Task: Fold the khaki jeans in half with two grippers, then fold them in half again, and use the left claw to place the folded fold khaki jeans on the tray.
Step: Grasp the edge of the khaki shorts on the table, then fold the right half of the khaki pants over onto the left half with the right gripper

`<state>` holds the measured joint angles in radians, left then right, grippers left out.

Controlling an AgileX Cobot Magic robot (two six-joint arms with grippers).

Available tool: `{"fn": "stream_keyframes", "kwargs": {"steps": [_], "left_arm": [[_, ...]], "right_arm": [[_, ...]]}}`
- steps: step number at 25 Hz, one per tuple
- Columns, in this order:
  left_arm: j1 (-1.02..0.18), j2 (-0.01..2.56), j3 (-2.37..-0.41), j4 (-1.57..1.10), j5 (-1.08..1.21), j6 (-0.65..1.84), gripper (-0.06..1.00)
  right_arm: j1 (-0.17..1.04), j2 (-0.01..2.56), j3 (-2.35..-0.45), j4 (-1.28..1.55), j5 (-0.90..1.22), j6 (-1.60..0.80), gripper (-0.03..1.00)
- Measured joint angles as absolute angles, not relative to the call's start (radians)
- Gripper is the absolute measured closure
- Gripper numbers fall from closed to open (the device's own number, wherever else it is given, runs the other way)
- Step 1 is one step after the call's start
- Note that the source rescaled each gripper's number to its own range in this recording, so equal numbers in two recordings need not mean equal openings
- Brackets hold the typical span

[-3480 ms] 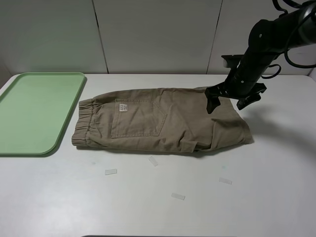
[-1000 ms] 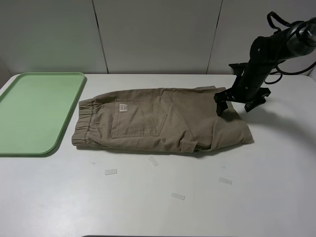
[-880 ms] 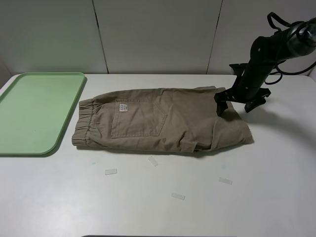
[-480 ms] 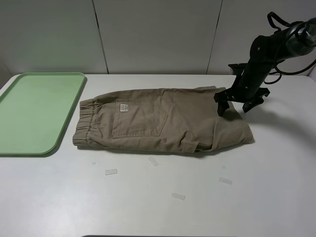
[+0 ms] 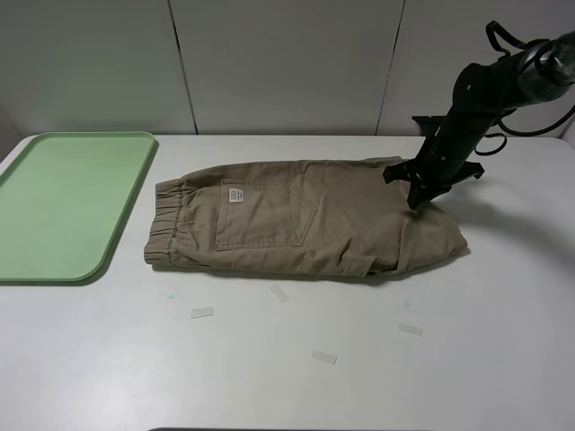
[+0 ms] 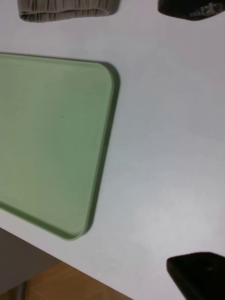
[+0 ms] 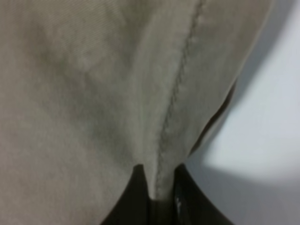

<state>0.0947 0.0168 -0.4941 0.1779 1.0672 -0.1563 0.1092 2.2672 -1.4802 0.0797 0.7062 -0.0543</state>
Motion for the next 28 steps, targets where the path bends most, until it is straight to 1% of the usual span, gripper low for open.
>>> {"fn": "stream_keyframes", "kwargs": {"steps": [6, 11, 23, 28], "left_arm": [[0.095, 0.017, -0.494, 0.178, 1.067, -0.156, -0.05], [0.095, 0.017, -0.494, 0.178, 1.067, -0.156, -0.05], [0.095, 0.002, -0.494, 0.178, 1.066, -0.156, -0.04], [0.095, -0.007, -0.494, 0.178, 1.067, -0.156, -0.04]], "right_arm": [[0.109, 2.233, -1.477, 0.06, 0.722, -0.055, 0.9], [0.106, 2.163, -1.458, -0.031, 0.831, -0.057, 0.9], [0.106, 1.953, -1.458, -0.29, 0.992, -0.01, 0.9], [0.106, 1.936, -1.526, -0.404, 1.109, 0.0, 0.9]]}}
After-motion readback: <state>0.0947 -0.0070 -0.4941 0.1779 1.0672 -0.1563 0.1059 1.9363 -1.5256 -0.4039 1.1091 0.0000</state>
